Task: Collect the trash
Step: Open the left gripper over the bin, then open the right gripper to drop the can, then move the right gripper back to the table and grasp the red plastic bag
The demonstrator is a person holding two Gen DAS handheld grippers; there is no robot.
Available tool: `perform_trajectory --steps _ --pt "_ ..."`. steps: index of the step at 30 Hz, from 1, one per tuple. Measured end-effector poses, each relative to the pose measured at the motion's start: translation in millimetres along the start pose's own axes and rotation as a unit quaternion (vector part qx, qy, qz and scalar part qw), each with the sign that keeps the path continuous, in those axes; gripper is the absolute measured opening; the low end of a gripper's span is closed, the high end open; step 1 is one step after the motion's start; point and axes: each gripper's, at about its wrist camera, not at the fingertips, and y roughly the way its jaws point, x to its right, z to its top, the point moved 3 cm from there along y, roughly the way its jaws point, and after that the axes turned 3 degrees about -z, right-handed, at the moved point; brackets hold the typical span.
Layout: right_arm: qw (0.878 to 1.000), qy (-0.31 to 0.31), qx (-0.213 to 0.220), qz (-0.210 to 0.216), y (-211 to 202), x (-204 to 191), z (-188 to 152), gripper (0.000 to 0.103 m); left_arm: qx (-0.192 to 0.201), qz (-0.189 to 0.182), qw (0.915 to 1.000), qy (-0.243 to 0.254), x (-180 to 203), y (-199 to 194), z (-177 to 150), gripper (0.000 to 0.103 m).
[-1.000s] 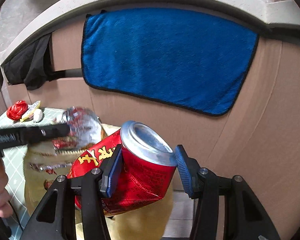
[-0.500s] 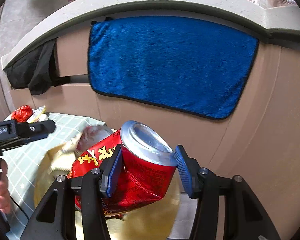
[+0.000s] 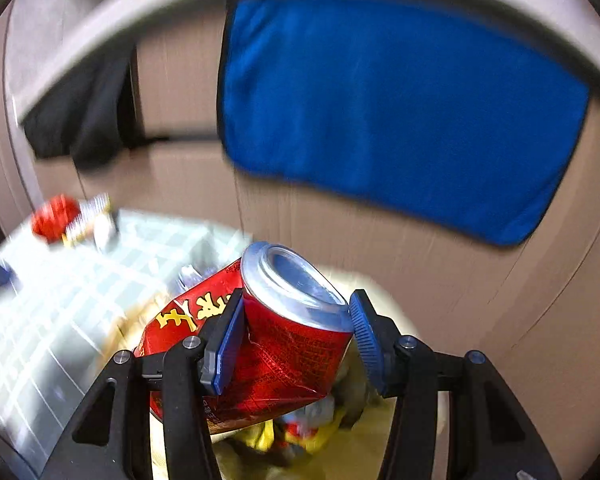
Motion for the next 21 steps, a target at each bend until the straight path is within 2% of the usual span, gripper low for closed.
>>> perform_trajectory --steps 5,8,11,16,18,21 --pt "0.997 -0.002 -0.077 0.008 26.3 -10.0 -31.4 0.05 0.03 0.025 0.9992 0.002 -12.5 -18.5 0.0 0.054" --pt "0.997 -0.002 -0.082 0.002 22.1 -10.2 -32.7 0.051 0.034 0.024 0.999 -0.016 -20.5 -25.5 1.5 0.054" --pt "0.998 0.016 -0.055 0.009 6.2 -8.2 -22.6 0.062 0.044 0.024 0.9984 -0.026 -24.3 -35.9 4.9 0.054" --pt "0.999 0.029 -0.007 0.04 -38.0 -15.0 3.8 0.063 0.082 0.033 0.9958 -0.023 -32.1 -63.8 15.7 0.054" --pt "0.998 0.015 0.015 0.051 -55.9 -27.5 13.9 0.063 0.106 0.05 0.9929 -0.022 -40.2 -76.6 20.1 0.054" --pt "0.995 -0.026 0.085 0.037 -90.8 -60.3 31.8 0.063 0.154 0.093 0.9833 -0.03 -60.2 -99.3 23.1 0.054"
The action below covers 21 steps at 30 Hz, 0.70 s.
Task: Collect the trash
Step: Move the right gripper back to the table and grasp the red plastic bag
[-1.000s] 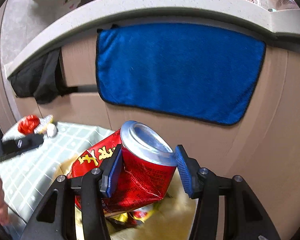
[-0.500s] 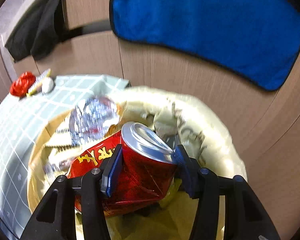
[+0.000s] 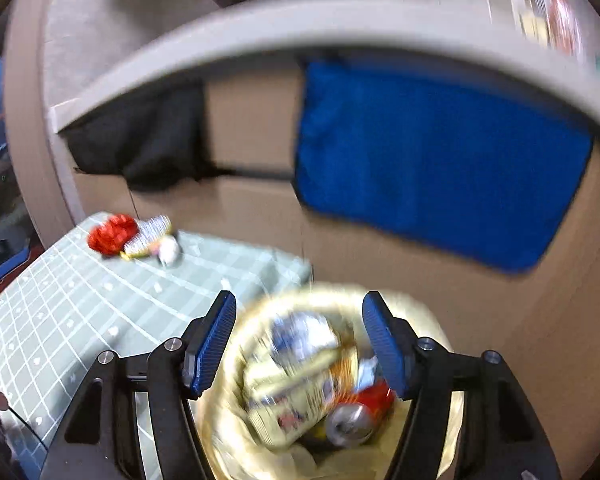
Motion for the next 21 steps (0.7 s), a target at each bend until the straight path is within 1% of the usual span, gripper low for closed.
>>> perform_trajectory --steps 2,3,4,5,7,8,9,10,12,13,15,16,18,20,21 --pt "0.999 -0.013 0.039 0.0 -13.8 -21.1 14.6 0.063 0.028 0.039 0.9988 -0.012 -21.9 -9.4 4.0 0.054" --pt "0.999 -0.014 0.046 0.005 -16.4 -25.9 20.1 0.063 0.035 0.064 0.9971 -0.022 -36.9 -12.9 5.3 0.054" --pt "0.998 -0.015 0.047 0.025 -14.7 -37.6 28.1 0.063 0.035 0.077 0.9959 -0.031 -47.9 -13.9 5.8 0.054" --pt "0.997 -0.018 0.038 0.059 -8.1 -50.8 35.7 0.063 0.032 0.089 0.9947 -0.042 -60.1 -13.9 6.0 0.054" --pt "0.994 -0.021 0.019 0.109 5.5 -73.7 44.7 0.062 0.014 0.117 0.9904 -0.073 -89.1 -11.6 4.7 0.054" --pt "0.991 -0.024 0.012 0.13 15.8 -88.5 49.5 0.061 0.006 0.131 0.9873 -0.09 -102.6 -9.5 3.2 0.054" --pt "0.99 -0.028 0.011 0.139 22.2 -98.5 52.3 0.06 -0.003 0.146 0.983 -0.111 -117.2 -7.6 0.6 0.054" --pt "0.987 -0.04 0.012 0.153 34.9 -117.1 58.4 0.06 -0.012 0.157 0.9783 -0.135 -132.3 -5.9 -3.0 0.054" --pt "0.983 -0.059 0.014 0.173 52.5 -142.5 63.4 0.059 -0.03 0.167 0.9711 -0.168 -154.5 -0.1 -11.5 0.053" --pt "0.98 -0.067 0.011 0.189 67.3 -159.1 66.6 0.059 -0.042 0.17 0.9681 -0.179 -163.9 3.3 -15.8 0.053" --pt "0.972 -0.072 -0.007 0.225 95.1 -190.0 69.8 0.058 -0.059 0.175 0.9644 -0.189 -175.7 8.2 -23.5 0.052" --pt "0.968 -0.076 -0.016 0.237 107.5 -203.3 70.7 0.057 -0.064 0.174 0.964 -0.19 -179.5 10.3 -27.0 0.052" --pt "0.963 -0.101 -0.03 0.246 132.0 -235.0 71.4 0.055 -0.071 0.168 0.9663 -0.182 -182.5 14.7 -31.4 0.052" --pt "0.961 -0.12 -0.037 0.247 155.0 -258.2 71.0 0.054 -0.079 0.153 0.9712 -0.164 -181.9 20.1 -33.8 0.052" --pt "0.958 -0.121 -0.045 0.255 170.2 -270.4 71.1 0.054 -0.083 0.142 0.9741 -0.155 -181.3 22.9 -33.4 0.052"
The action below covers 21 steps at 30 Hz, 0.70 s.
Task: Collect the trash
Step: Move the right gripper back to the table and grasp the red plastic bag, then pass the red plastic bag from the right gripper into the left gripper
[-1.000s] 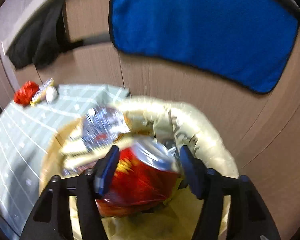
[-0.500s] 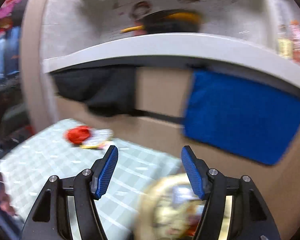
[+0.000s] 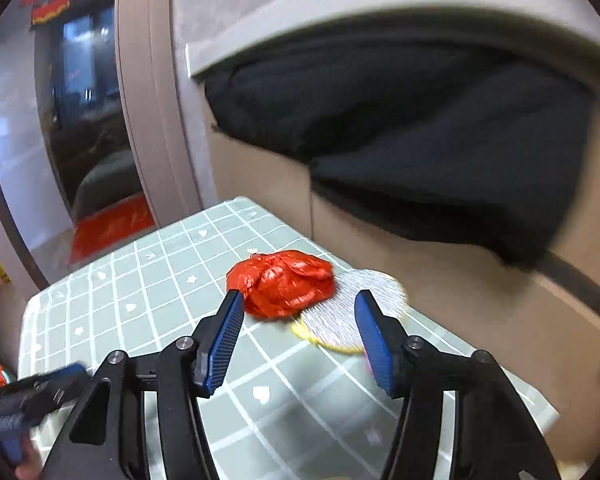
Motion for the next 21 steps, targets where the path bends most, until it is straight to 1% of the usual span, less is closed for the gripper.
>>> perform_trajectory --steps 3,5,9,11,12,14,17,19,20,21 --pt "0.999 0.026 -0.005 0.018 33.1 3.3 7.9 0.053 0.005 -0.026 0.9993 0.026 5.6 4.2 6.4 0.052" --pt "0.999 0.037 -0.01 0.024 54.4 5.8 11.5 0.054 0.015 -0.031 0.9986 0.039 5.7 3.2 10.5 0.052" --pt "0.999 0.034 -0.031 -0.002 95.8 10.3 13.4 0.054 0.035 -0.037 0.9973 0.052 6.5 2.5 17.1 0.053" --pt "0.999 0.038 -0.04 -0.002 110.9 14.4 13.7 0.056 0.038 -0.041 0.9972 0.049 3.5 0.2 20.0 0.053" --pt "0.998 0.044 -0.045 0.006 114.4 16.7 12.9 0.057 0.039 -0.041 0.9974 0.044 1.8 1.2 21.0 0.053" --pt "0.994 0.076 -0.062 0.04 121.6 24.6 6.9 0.058 0.038 -0.04 0.9977 0.039 0.4 2.0 21.3 0.053" --pt "0.989 0.11 -0.077 0.069 122.7 30.4 -0.2 0.06 0.025 -0.037 0.9985 0.03 -1.9 10.2 21.8 0.053" --pt "0.986 0.116 -0.091 0.083 119.0 29.9 -4.6 0.057 0.019 -0.038 0.9988 0.026 -2.0 12.4 20.6 0.053" --pt "0.985 0.11 -0.1 0.085 115.2 28.4 -6.0 0.05 0.017 -0.037 0.9988 0.025 -1.7 12.1 19.6 0.053" --pt "0.986 0.096 -0.106 0.085 109.8 26.0 -7.0 0.046 0.016 -0.036 0.9989 0.025 -1.2 13.0 18.8 0.053"
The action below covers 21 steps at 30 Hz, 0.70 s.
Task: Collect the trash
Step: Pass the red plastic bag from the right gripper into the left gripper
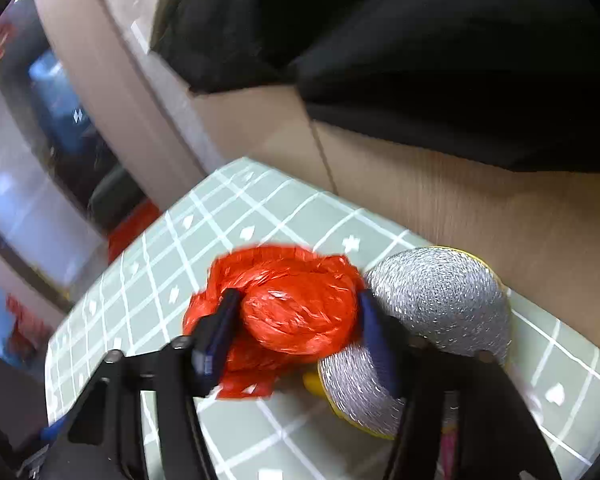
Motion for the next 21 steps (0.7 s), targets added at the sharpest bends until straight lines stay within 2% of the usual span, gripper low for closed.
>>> perform_trajectory --steps 3,7,8,10,13,16,18,21 --pt "1.0 -0.014 -0.018 0.001 -20.2 -4.7 -9.4 0.038 -0.007 -0.001 1.0 -0.002 2.9 2.3 -2.6 0.052" --pt "0.999 -0.008 -0.053 0.01 -49.0 -0.2 -38.9 0.035 -0.012 -0.01 0.9999 0.004 11.1 2.3 -6.7 0.053" --pt "0.998 -0.006 -0.063 0.013 -57.4 0.8 -50.8 0.028 -0.013 -0.011 0.9998 0.009 14.1 3.2 -8.2 0.053" --pt "0.997 0.001 -0.076 0.016 -67.5 2.3 -69.5 0.027 -0.024 -0.016 0.9994 0.017 20.5 7.9 -11.7 0.053" --pt "0.997 0.001 -0.072 0.01 -90.6 6.2 -90.3 0.027 -0.049 -0.037 0.9979 0.021 32.3 16.8 -19.8 0.052" --pt "0.999 -0.007 -0.036 0.018 -116.0 9.2 -94.2 0.041 -0.062 -0.05 0.9963 0.031 45.1 24.5 -22.2 0.053" --pt "1.0 0.001 -0.01 0.023 -132.2 14.7 -91.1 0.054 -0.061 -0.055 0.9961 0.034 55.7 30.0 -18.5 0.053" --pt "0.999 0.02 0.043 0.021 -155.4 28.2 -83.4 0.055 -0.066 -0.065 0.9954 0.027 69.4 43.7 -12.9 0.054"
